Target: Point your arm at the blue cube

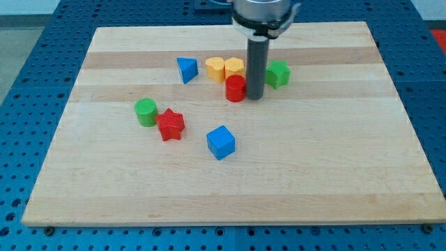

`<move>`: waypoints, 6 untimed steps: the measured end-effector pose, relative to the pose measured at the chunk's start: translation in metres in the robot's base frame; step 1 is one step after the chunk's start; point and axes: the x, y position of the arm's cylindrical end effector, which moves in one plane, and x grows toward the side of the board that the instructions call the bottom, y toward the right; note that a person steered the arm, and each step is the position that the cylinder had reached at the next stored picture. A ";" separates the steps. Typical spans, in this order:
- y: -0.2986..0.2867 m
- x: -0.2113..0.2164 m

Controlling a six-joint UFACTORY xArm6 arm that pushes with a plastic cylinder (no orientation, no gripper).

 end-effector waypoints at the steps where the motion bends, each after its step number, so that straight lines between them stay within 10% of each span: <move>1: -0.002 0.000; 3: 0.001 0.018; 6: 0.018 0.175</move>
